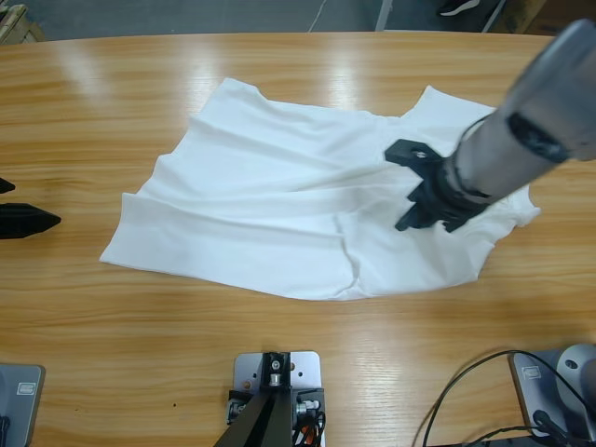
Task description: Fold clothes
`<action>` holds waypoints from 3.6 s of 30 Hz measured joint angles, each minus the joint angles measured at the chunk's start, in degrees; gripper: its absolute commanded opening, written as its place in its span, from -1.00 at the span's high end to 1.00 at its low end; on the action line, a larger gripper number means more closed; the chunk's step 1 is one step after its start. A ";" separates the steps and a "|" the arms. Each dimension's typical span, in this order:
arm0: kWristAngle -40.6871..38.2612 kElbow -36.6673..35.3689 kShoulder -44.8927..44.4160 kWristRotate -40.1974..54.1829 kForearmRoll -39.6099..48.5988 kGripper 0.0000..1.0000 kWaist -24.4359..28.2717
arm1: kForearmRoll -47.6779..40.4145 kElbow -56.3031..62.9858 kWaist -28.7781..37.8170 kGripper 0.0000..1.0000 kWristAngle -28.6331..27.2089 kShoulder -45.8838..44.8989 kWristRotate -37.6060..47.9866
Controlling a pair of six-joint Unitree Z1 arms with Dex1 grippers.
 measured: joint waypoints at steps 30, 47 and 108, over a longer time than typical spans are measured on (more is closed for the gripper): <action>-3.99 1.99 0.42 -4.90 -0.82 -1.00 0.02 | 24.19 8.66 12.58 -1.00 18.54 -11.75 24.59; -4.50 -6.87 14.89 -5.09 -1.31 -1.00 0.11 | 12.58 -2.18 11.83 -0.69 -6.02 -7.78 22.86; -2.23 -34.95 47.73 -20.00 10.16 -0.91 0.82 | 48.90 -93.11 -15.37 -0.28 -4.45 54.59 -1.52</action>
